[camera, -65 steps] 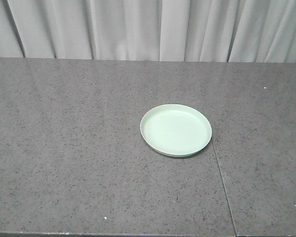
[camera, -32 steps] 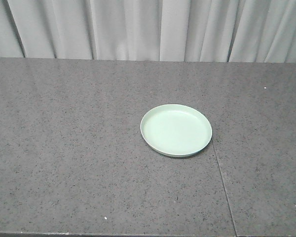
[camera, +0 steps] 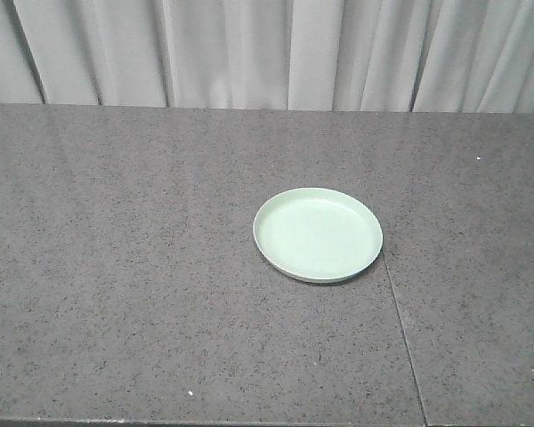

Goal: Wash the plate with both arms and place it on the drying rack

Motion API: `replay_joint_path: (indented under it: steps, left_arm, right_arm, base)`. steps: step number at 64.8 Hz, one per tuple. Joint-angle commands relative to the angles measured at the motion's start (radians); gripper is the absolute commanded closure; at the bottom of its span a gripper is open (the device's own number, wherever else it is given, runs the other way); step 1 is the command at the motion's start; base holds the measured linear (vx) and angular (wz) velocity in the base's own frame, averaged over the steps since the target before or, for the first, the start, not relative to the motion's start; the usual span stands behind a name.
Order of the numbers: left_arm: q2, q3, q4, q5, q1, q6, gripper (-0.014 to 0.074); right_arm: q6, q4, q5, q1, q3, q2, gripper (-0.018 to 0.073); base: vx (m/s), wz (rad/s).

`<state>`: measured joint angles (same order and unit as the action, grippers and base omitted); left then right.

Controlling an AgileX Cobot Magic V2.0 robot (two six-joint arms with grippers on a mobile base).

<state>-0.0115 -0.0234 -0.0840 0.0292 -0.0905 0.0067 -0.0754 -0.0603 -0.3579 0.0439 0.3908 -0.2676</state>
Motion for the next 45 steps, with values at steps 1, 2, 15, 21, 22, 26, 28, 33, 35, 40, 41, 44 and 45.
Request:
replay_joint_path:
  steps: [1,2,15,21,22,26,28,33,35,40,41,44,45]
  left_arm:
    - [-0.014,0.023,-0.003,0.078,0.007,-0.007,0.0603]
    - [-0.014,0.023,-0.003,0.078,0.007,-0.007,0.0603]
    - [-0.014,0.023,-0.003,0.078,0.007,-0.007,0.0603]
    - [-0.014,0.023,-0.003,0.078,0.007,-0.007,0.0603]
    - [-0.014,0.023,-0.003,0.078,0.007,-0.007,0.0603]
    - [-0.014,0.023,-0.003,0.078,0.007,-0.007,0.0603]
    - [-0.014,0.023,-0.003,0.078,0.007,-0.007,0.0603]
    - [-0.014,0.023,-0.003,0.078,0.007,-0.007,0.0603]
    - [-0.014,0.023,-0.003,0.078,0.007,-0.007,0.0603]
    - [-0.014,0.023,-0.003,0.078,0.007,-0.007,0.0603]
    - [-0.014,0.023,-0.003,0.078,0.007,-0.007,0.0603]
    - [-0.014,0.023,-0.003,0.078,0.007,-0.007,0.0603]
    - [-0.014,0.023,-0.003,0.078,0.007,-0.007,0.0603]
  right_arm:
    - [-0.012,-0.042,-0.042,0.007,0.124,-0.089,0.0559]
    - [-0.012,-0.052,-0.056,0.007,0.137,-0.108,0.0559]
    - [-0.066,-0.098,-0.224,0.007,0.300,-0.291,0.0511]
    - [-0.096,-0.127,-0.293,0.007,0.365,-0.372,0.0441]
    - [-0.100,-0.131,-0.303,0.007,0.374,-0.384,0.0428]
    - [-0.121,-0.140,-0.339,0.007,0.412,-0.435,0.0359]
    - [-0.129,-0.140,-0.356,0.007,0.425,-0.457,0.0326]
    - [-0.136,-0.140,-0.389,0.007,0.460,-0.516,0.0225]
    - [-0.140,-0.140,-0.399,0.007,0.475,-0.535,0.0197]
    - [-0.166,-0.140,-0.422,0.007,0.507,-0.592,0.0136]
    - [-0.171,-0.140,-0.426,0.007,0.513,-0.602,0.0130]
    - [-0.191,-0.141,-0.435,0.007,0.534,-0.634,0.0120]
    - [-0.199,-0.141,-0.438,0.007,0.539,-0.643,0.0120]
  base:
    - [0.00,0.00]
    - [0.00,0.00]
    - [0.00,0.00]
    - [0.00,0.00]
    - [0.00,0.00]
    - [0.00,0.00]
    - [0.00,0.00]
    - [0.00,0.00]
    - [0.00,0.00]
    - [0.00,0.00]
    - [0.00,0.00]
    - [0.00,0.00]
    - [0.00,0.00]
